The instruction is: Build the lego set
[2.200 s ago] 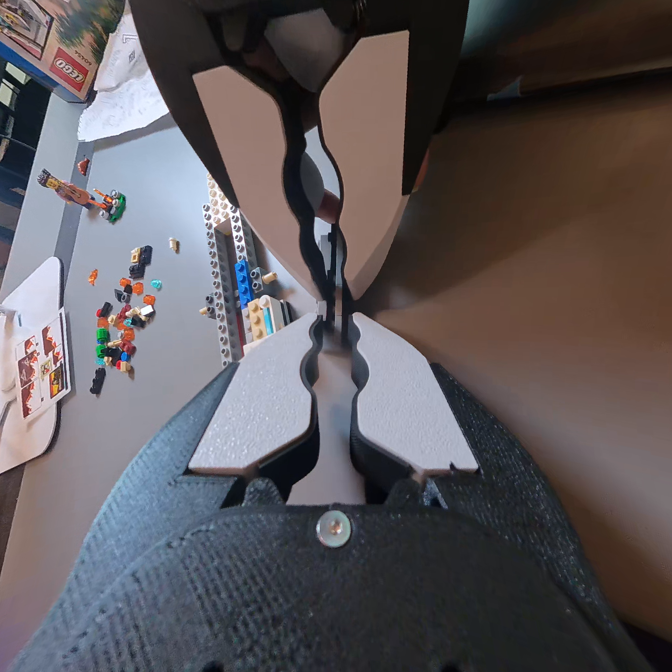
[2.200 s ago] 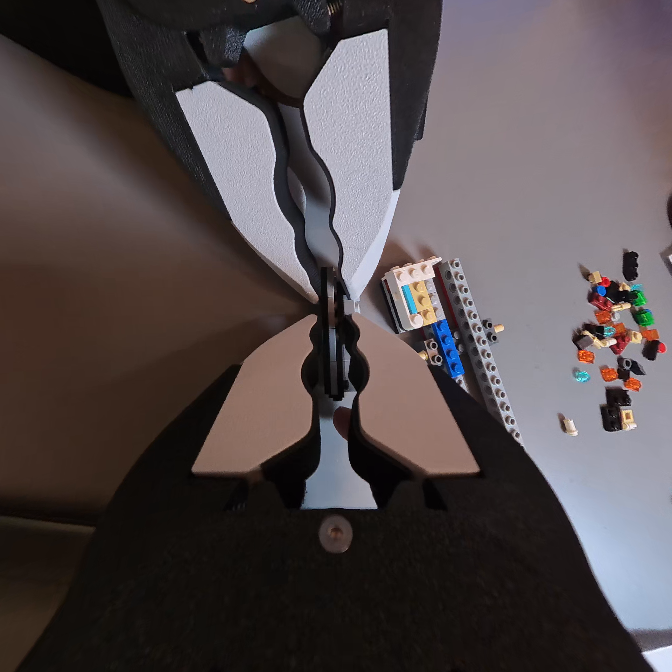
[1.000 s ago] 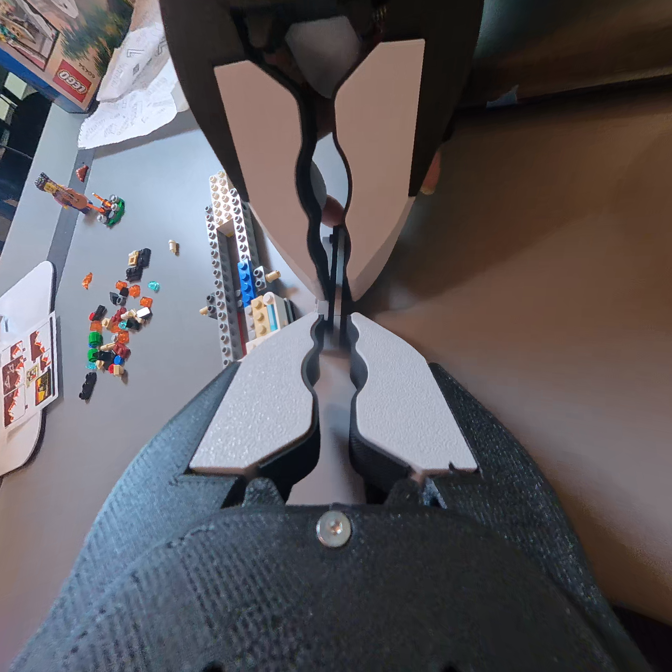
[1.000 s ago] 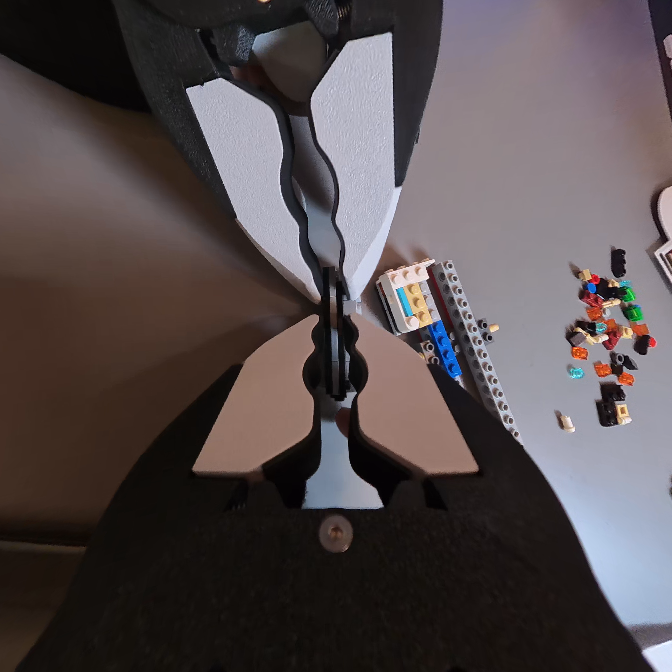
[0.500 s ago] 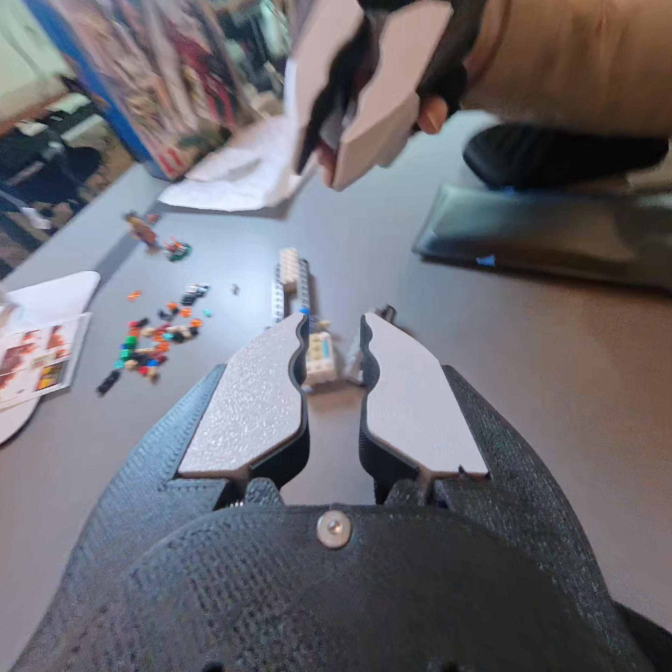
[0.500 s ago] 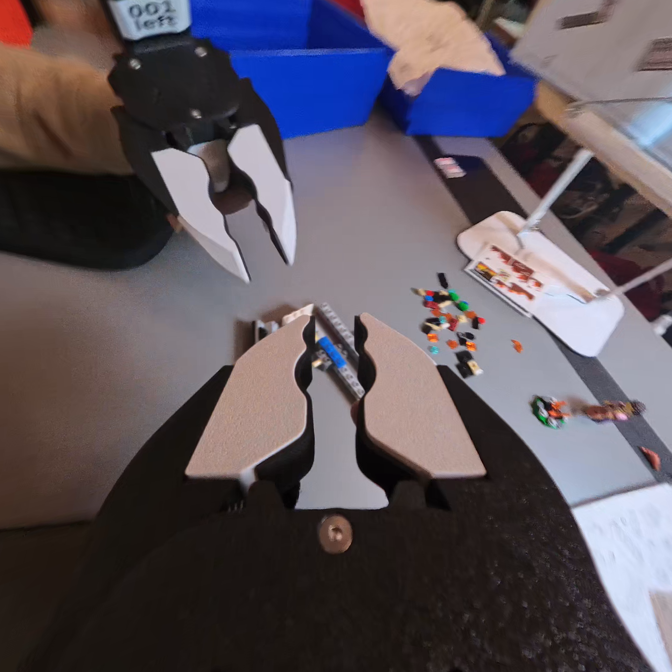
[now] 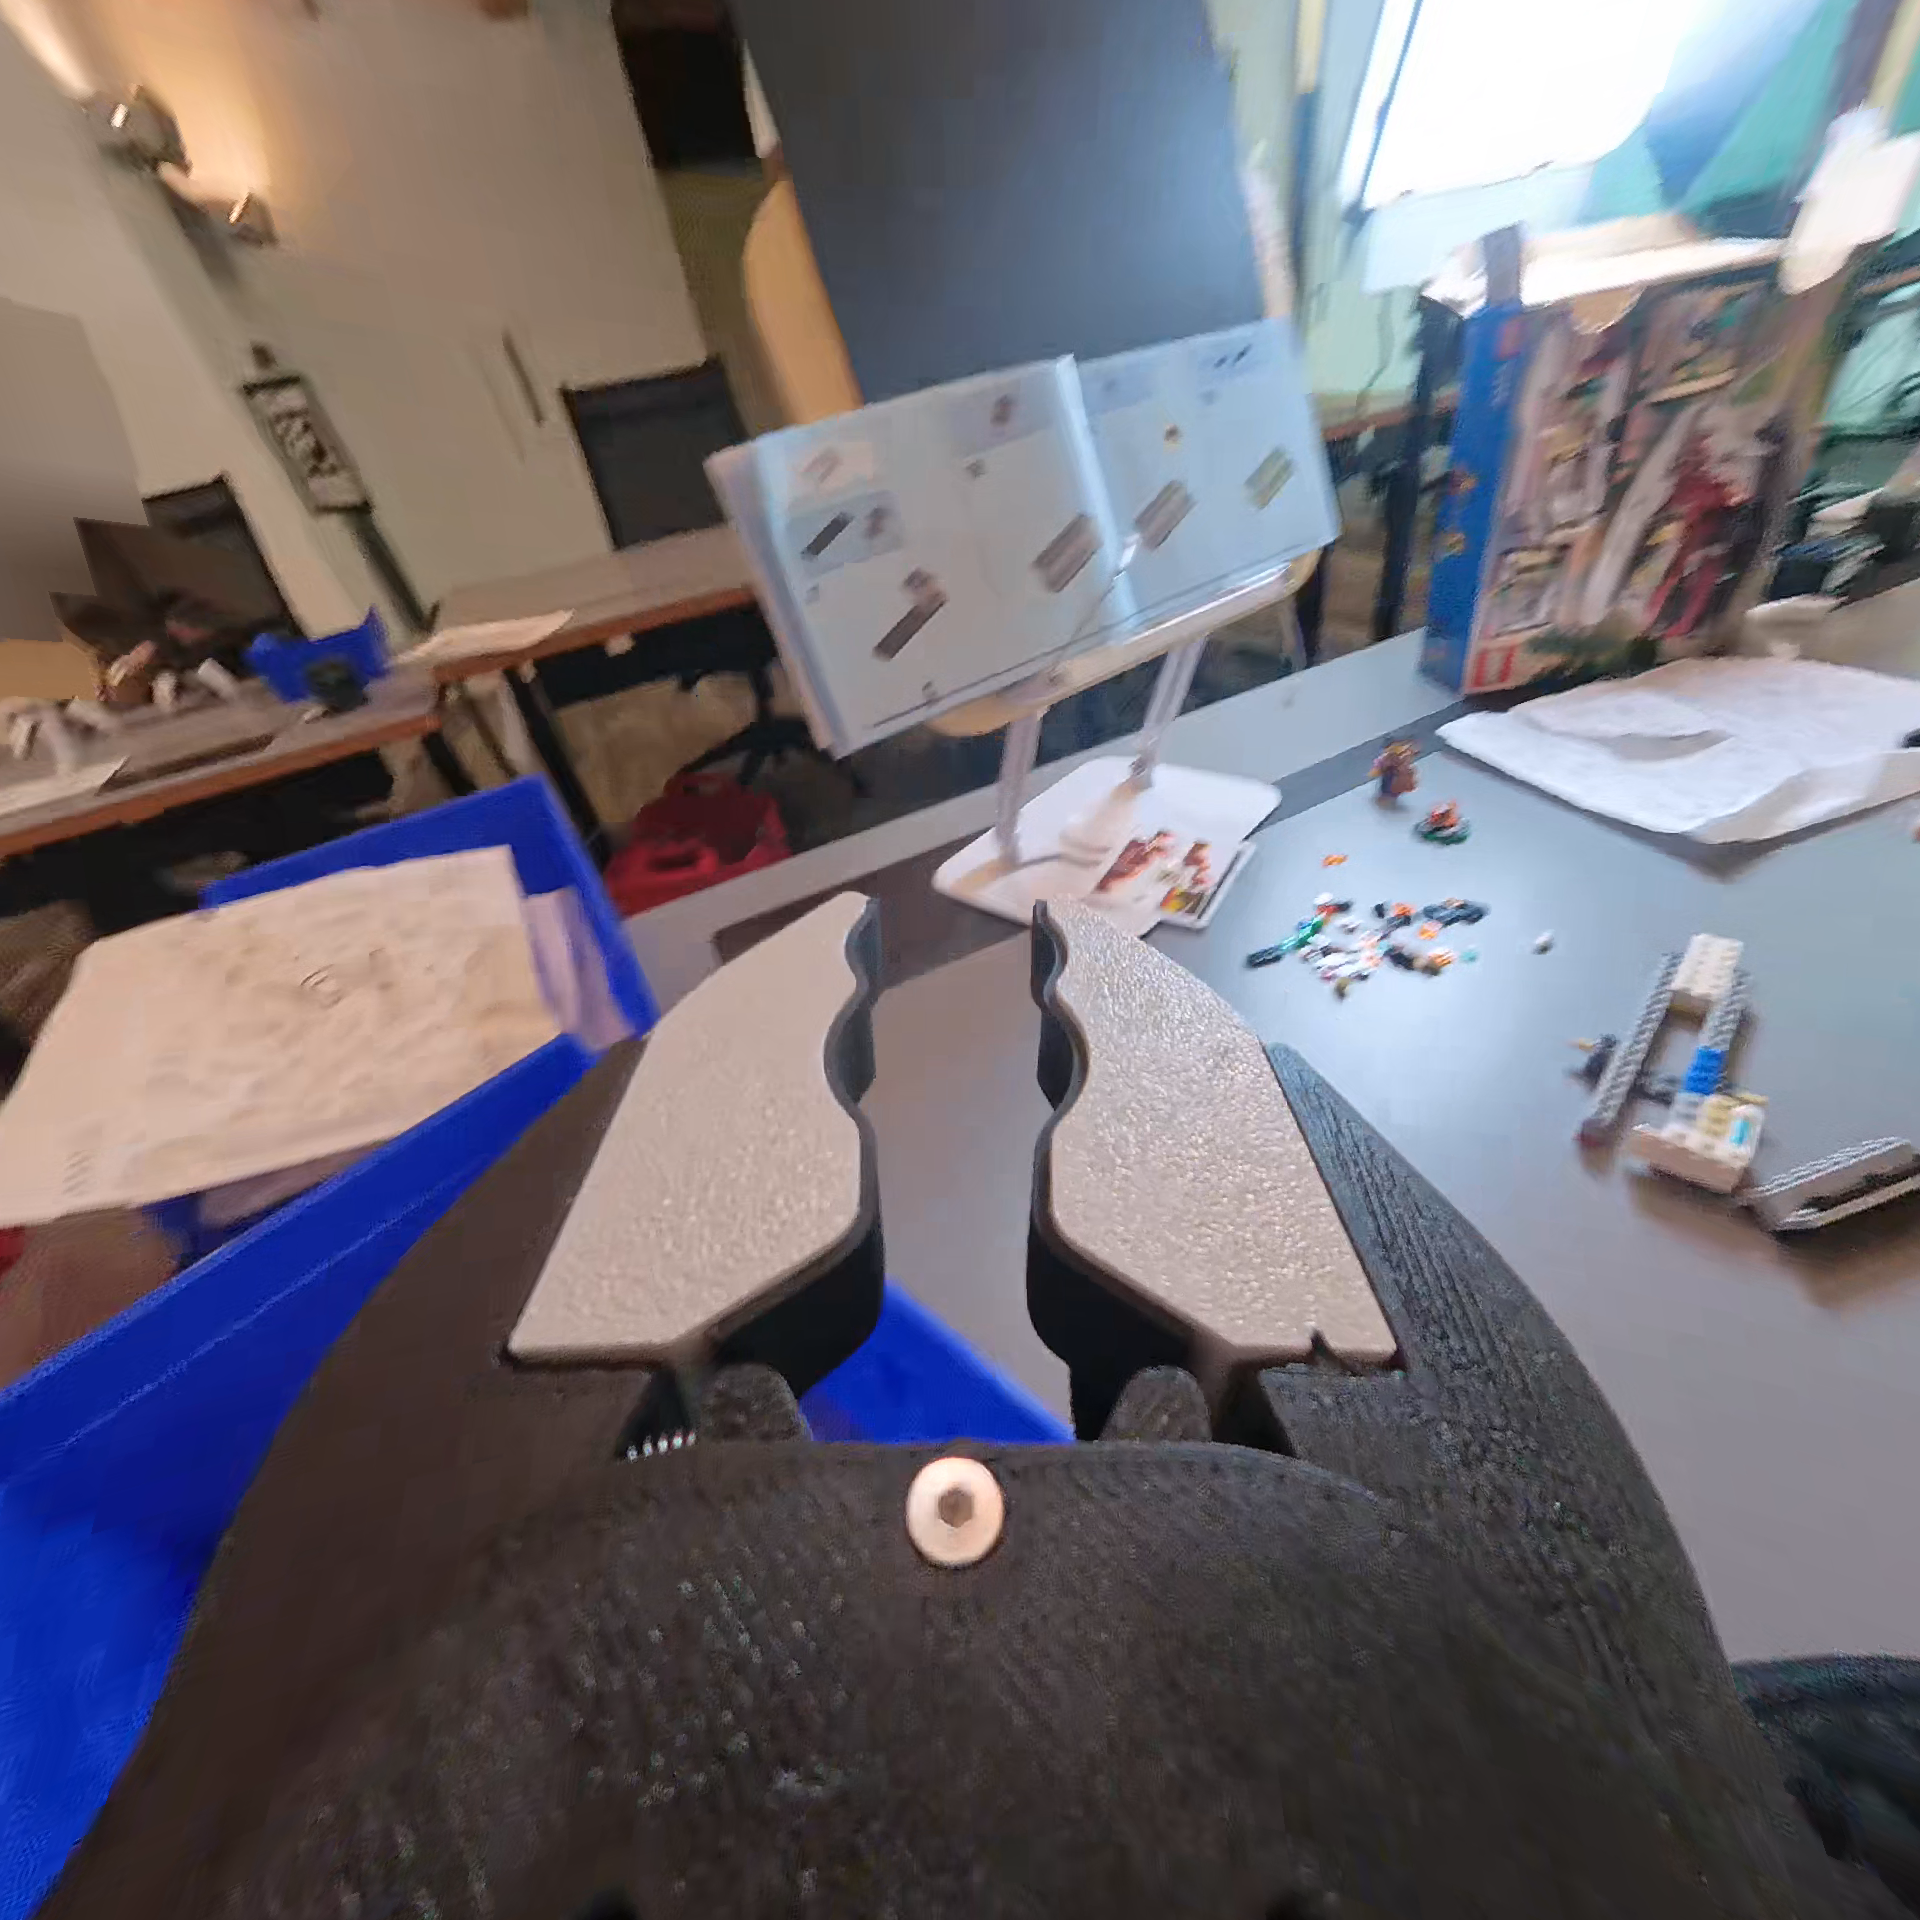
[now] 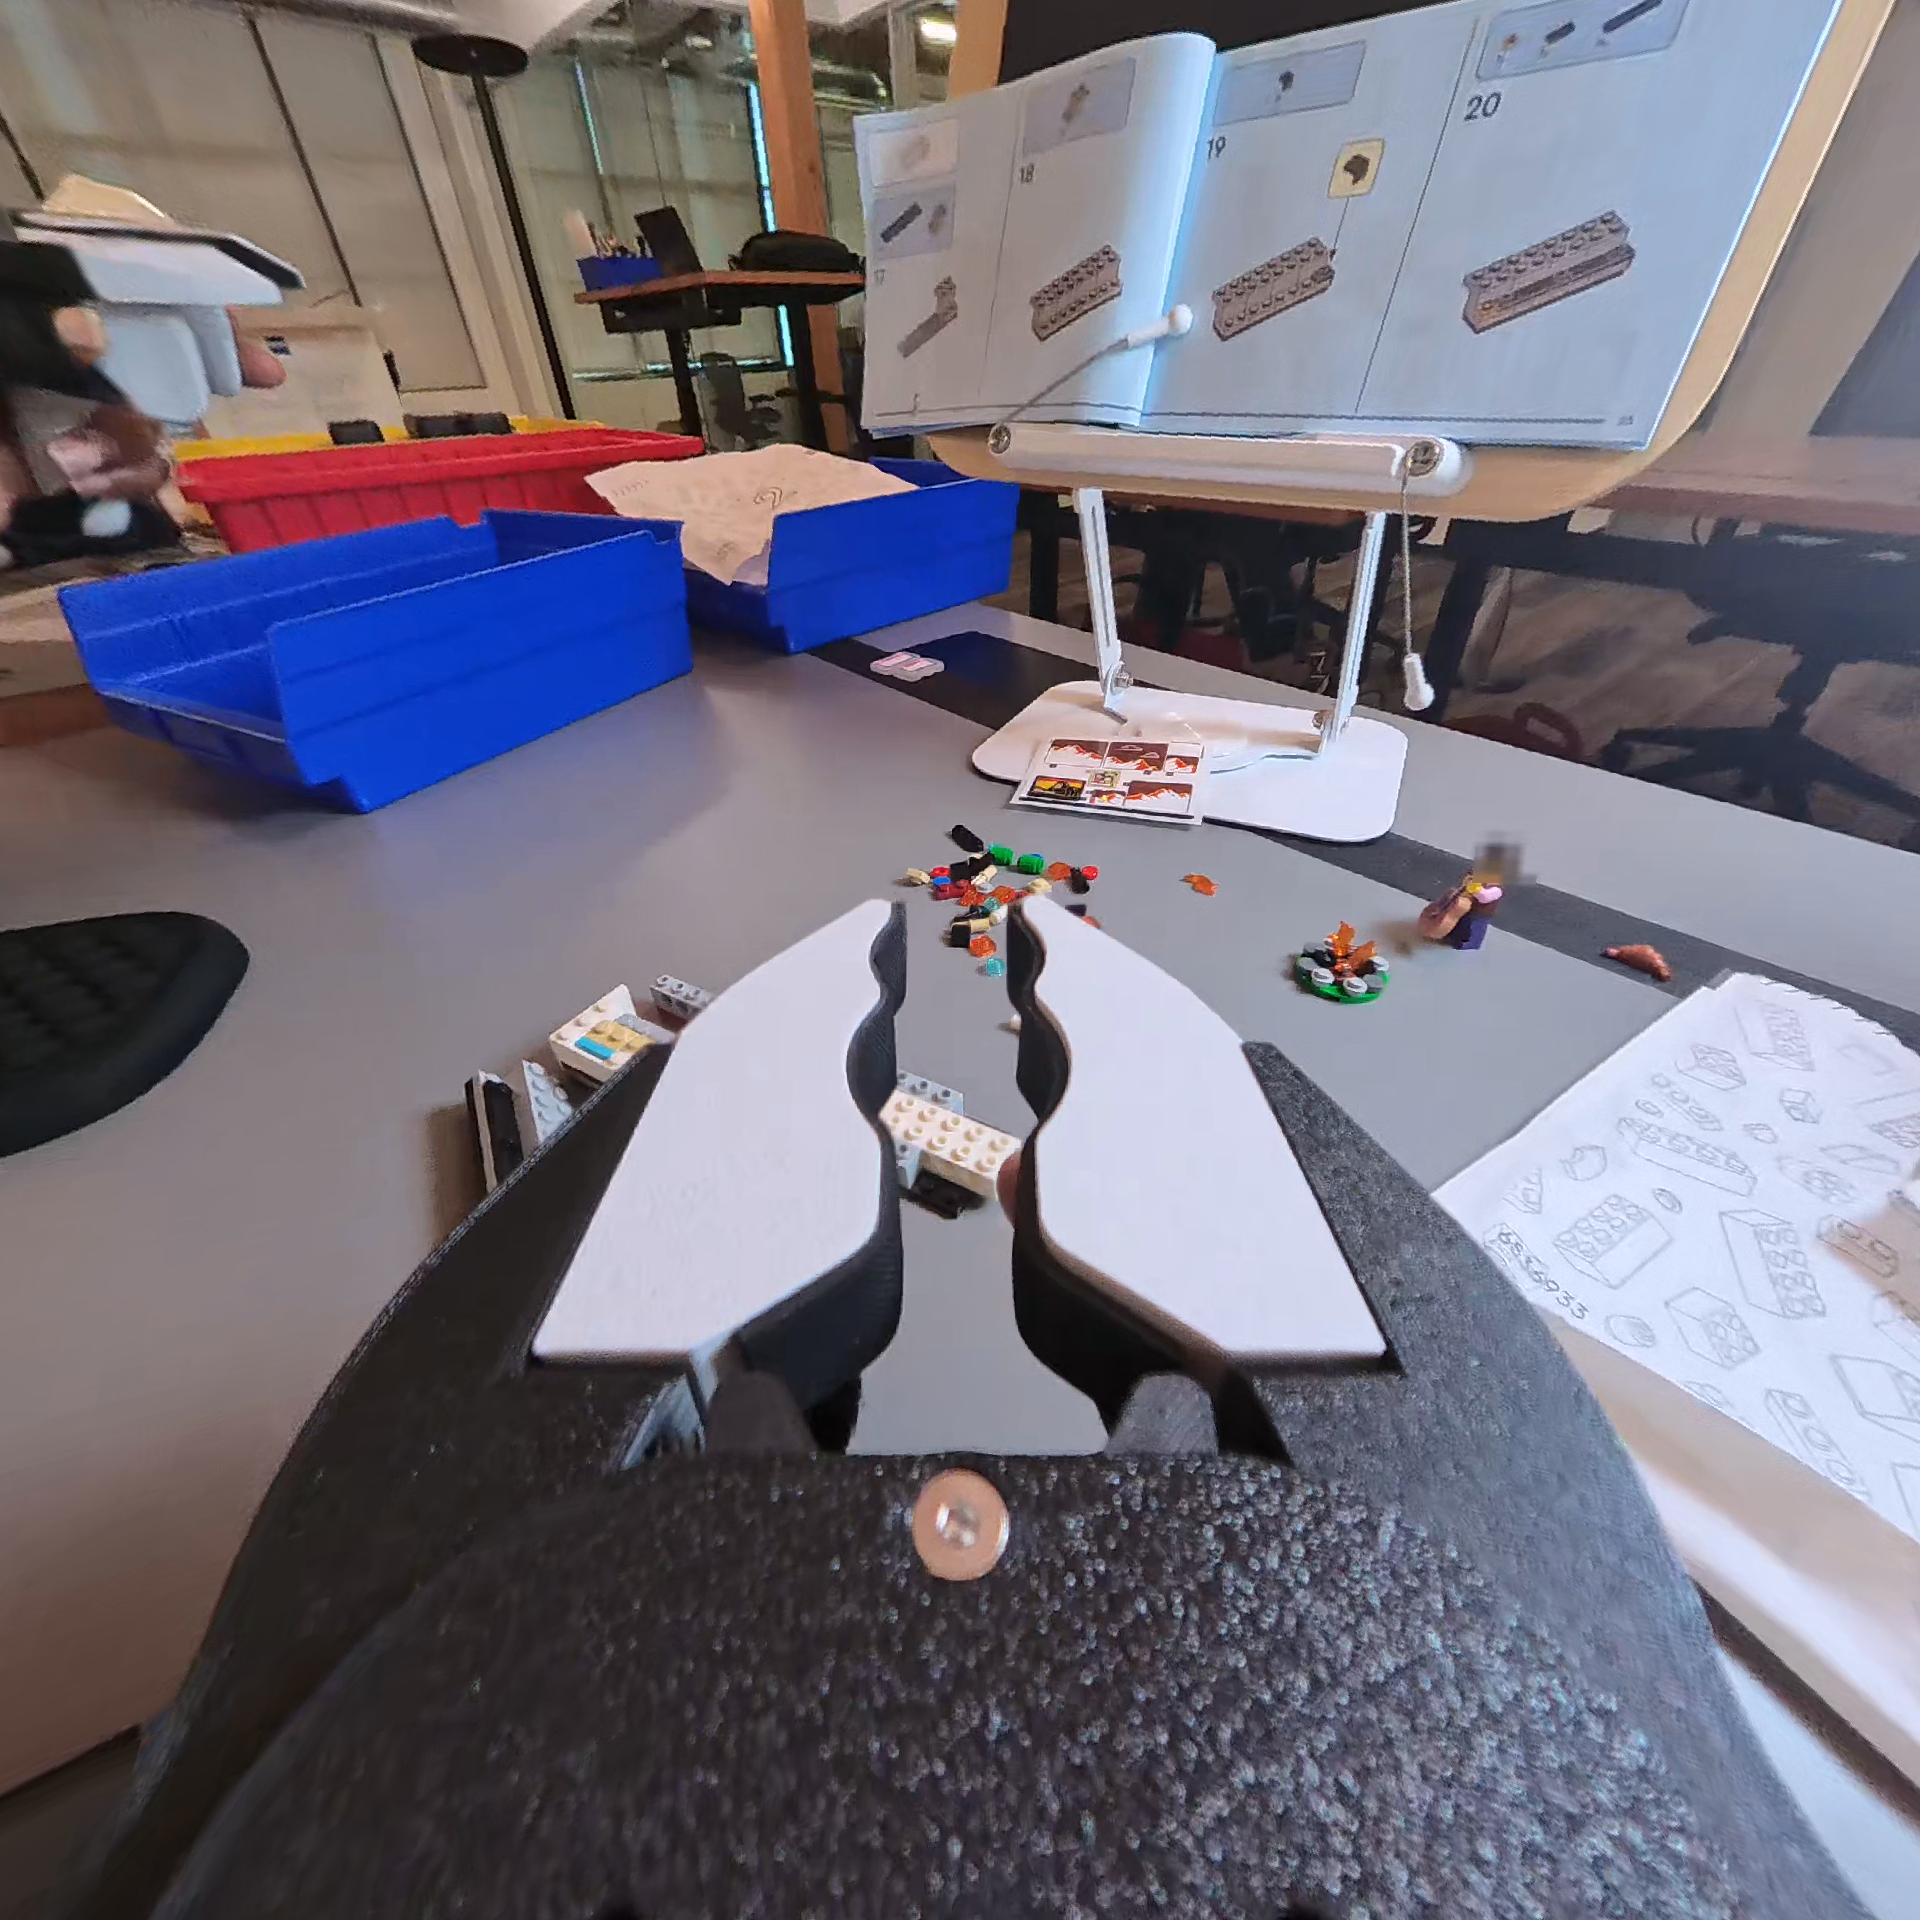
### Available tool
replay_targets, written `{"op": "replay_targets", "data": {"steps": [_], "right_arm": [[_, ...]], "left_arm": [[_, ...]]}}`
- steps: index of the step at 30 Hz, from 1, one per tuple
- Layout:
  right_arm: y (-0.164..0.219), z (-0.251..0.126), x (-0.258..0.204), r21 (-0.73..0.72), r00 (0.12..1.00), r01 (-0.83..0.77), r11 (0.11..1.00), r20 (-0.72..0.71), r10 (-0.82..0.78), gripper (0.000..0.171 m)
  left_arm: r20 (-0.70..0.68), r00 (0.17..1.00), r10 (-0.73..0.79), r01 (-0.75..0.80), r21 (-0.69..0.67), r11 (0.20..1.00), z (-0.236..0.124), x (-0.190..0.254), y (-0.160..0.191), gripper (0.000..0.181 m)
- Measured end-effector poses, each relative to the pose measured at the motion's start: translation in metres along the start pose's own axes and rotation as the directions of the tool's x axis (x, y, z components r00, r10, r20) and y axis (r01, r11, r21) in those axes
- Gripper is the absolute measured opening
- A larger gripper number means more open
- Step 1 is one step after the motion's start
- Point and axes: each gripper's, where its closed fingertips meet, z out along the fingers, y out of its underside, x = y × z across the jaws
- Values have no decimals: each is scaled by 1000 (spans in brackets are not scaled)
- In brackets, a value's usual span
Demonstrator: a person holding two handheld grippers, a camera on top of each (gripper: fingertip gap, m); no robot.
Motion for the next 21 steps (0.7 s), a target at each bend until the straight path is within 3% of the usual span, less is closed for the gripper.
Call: {"op": "replay_targets", "data": {"steps": [4, 6, 8, 12, 16, 19, 21], "right_arm": [[-7, -7, -10, 16, 999, 15, 1000, 42, -15, 13], [-13, -9, -16, 22, 997, 17, 1000, 69, -19, 6], [-16, -10, -23, 23, 995, 17, 1000, 94, -19, 2], [-5, -6, -34, -27, 990, 76, 997, 124, -72, 0], [11, -1, -39, -82, 985, 108, 991, 143, -96, 0], [20, 2, -40, -108, 984, 105, 988, 152, -88, 0], [24, 3, -37, -119, 985, 107, 987, 146, -89, 0]], "left_arm": [[128, 992, 8, 22, -233, 972, -13, -68, 28, 24], [95, 995, 10, 30, -407, 913, -20, -85, 57, 22], [52, 997, 48, -7, -597, 802, -31, -96, 94, 21], [-147, 985, 93, -173, -876, 451, -73, -96, 168, 19], [-314, 947, 65, -321, -930, 180, -103, -88, 209, 17], [-379, 925, 13, -379, -923, 68, -110, -82, 225, 17], [-409, 910, -63, -407, -913, 41, -112, -71, 232, 17]]}}
